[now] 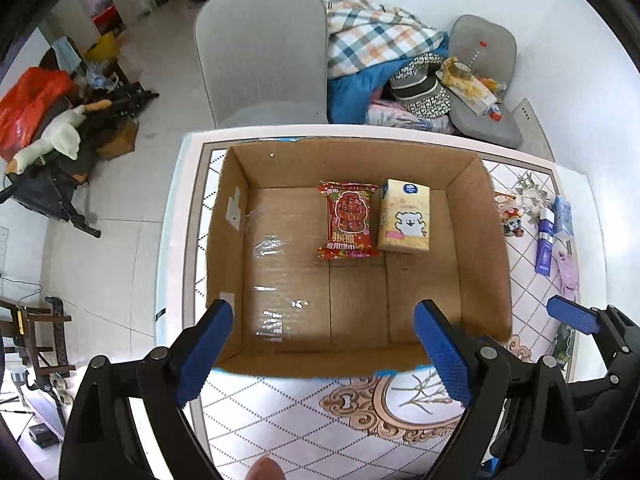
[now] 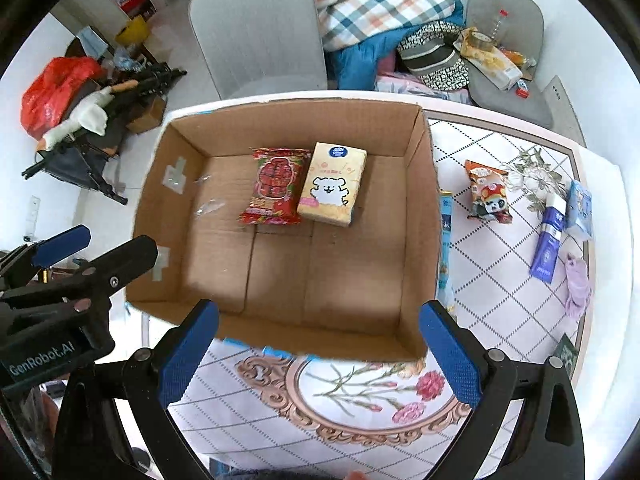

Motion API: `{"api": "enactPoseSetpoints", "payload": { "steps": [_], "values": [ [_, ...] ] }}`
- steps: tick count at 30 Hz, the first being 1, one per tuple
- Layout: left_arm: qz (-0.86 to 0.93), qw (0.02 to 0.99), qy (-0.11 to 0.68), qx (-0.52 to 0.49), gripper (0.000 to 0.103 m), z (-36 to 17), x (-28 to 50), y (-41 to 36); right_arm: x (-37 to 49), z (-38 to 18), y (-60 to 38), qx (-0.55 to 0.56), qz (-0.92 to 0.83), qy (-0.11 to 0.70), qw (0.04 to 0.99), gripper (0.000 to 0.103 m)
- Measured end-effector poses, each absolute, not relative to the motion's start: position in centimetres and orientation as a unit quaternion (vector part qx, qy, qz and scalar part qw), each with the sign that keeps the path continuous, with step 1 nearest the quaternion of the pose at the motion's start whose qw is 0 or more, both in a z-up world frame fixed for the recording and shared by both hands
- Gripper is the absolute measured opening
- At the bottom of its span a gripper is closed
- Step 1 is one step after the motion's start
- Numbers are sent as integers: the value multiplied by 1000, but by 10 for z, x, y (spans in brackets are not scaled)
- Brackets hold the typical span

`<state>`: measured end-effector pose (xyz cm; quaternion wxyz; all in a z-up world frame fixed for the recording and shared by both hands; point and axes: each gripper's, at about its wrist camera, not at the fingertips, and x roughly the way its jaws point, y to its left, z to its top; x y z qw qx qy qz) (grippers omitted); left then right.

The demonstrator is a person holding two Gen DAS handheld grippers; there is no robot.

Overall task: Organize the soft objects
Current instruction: 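Grasp the green Deeyeo pack with the right tool while the left tool reaches the blue tissue pack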

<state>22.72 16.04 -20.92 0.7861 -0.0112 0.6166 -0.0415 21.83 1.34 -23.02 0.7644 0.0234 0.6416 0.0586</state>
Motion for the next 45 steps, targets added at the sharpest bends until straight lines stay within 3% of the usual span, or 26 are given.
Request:
{"api": "enactPoseSetpoints", "payload": {
  "steps": [11, 19, 28, 36, 39, 41, 42, 43, 45],
  "values": [
    [-43, 790, 611, -19, 93, -182, 205, 124, 178, -202, -25, 79, 84, 629, 769, 102],
    [-97, 791, 603, 30, 93, -172, 207, 5, 161, -204, -152, 138, 8, 628, 766, 102],
    [-143, 734, 657, 92, 93, -245, 235, -133, 98, -304, -357, 200, -182, 666, 695, 102],
    [-119, 687, 714, 61, 93, -309, 293, -166, 66, -405, -411, 290, -186, 722, 601, 99],
    [-112, 680, 722, 60, 93, -323, 303, -176, 67, -429, -414, 318, -174, 735, 573, 79],
    [-116, 677, 725, 59, 93, -326, 306, -186, 71, -437, -416, 325, -166, 740, 565, 57],
    [-120, 674, 726, 55, 93, -326, 309, -193, 73, -437, -417, 322, -170, 742, 563, 54],
    [-130, 672, 728, 47, 93, -325, 312, -202, 76, -434, -419, 320, -168, 738, 570, 43],
    [-147, 667, 729, 41, 93, -322, 316, -224, 83, -428, -426, 315, -163, 733, 581, 39]
  ]
}}
